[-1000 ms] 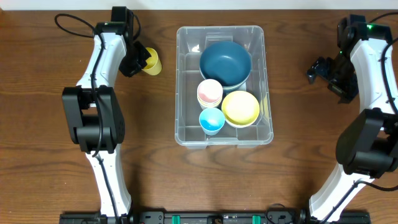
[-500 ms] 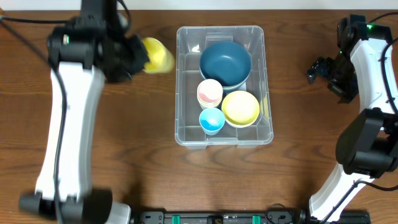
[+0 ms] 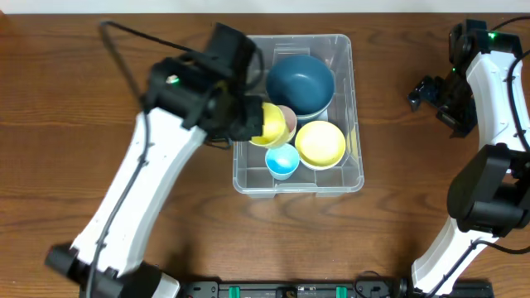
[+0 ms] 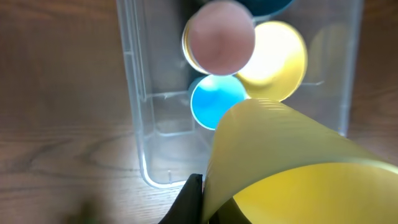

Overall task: Pack container
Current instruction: 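Lift the yellow cup and carry it over the light blue cup, then lower the yellow cup into the light blue cup with the left gripper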

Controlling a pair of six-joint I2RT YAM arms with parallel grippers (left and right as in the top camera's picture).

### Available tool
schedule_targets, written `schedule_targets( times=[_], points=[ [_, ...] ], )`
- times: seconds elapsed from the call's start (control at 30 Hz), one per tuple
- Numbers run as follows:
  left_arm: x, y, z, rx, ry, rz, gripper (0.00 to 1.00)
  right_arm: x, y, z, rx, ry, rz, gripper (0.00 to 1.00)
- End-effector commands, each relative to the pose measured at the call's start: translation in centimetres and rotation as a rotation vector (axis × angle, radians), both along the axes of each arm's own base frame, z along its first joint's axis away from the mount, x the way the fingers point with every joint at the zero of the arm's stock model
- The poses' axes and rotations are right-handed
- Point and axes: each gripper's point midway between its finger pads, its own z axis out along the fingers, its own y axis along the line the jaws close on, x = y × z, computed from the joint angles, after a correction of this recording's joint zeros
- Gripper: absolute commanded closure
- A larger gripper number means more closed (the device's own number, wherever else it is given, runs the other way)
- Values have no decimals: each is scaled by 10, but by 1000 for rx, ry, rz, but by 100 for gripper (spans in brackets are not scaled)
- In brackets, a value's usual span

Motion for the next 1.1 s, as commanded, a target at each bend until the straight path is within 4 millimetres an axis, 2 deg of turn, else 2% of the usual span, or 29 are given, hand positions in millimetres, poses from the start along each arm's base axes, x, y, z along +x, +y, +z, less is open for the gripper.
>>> schedule_targets(
  times=[0.0, 0.2, 0.33, 0.5, 1.07],
  points=[
    [0, -5, -16, 50, 36, -11, 94, 0, 1, 6, -7, -15, -14, 1],
    [3, -17, -44, 93, 108, -32, 94, 0, 1, 6, -7, -15, -14, 1],
    [8, -16, -61, 134, 148, 0, 94, 0, 1, 6, -7, -15, -14, 1],
    [4, -14, -77, 170, 212, 2, 94, 0, 1, 6, -7, -15, -14, 1],
    [-3, -27, -88, 180, 222, -24, 94, 0, 1, 6, -7, -15, -14, 1]
  ],
)
